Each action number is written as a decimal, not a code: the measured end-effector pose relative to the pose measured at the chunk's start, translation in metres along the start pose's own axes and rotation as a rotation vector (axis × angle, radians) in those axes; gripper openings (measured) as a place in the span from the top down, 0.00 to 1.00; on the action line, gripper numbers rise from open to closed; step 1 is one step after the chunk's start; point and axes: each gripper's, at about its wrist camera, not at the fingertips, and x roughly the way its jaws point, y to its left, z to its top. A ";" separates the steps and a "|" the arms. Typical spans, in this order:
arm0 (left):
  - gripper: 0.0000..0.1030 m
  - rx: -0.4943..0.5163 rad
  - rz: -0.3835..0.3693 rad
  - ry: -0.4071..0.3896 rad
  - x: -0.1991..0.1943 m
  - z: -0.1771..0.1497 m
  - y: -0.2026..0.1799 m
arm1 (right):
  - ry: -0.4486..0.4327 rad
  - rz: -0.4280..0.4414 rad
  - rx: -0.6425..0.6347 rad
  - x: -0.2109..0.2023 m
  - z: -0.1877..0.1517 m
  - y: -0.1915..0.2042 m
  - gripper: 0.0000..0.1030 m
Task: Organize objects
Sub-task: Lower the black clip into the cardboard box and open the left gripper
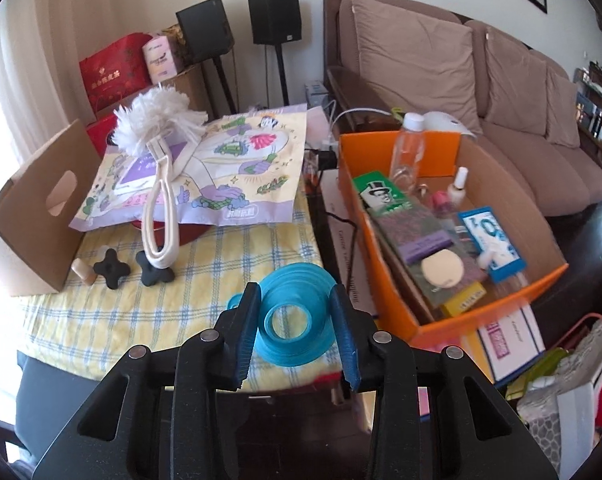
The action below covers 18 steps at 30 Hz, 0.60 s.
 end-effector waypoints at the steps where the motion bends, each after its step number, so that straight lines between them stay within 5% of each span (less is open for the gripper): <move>1: 0.89 -0.003 0.015 -0.003 -0.001 0.001 0.004 | -0.008 -0.003 -0.003 -0.006 0.001 0.001 0.65; 10: 0.89 -0.055 0.160 0.000 0.002 0.002 0.052 | -0.067 0.048 -0.034 -0.042 0.017 0.024 0.68; 18: 0.89 -0.106 0.267 0.090 0.027 -0.016 0.094 | -0.091 0.102 -0.143 -0.059 0.034 0.066 0.69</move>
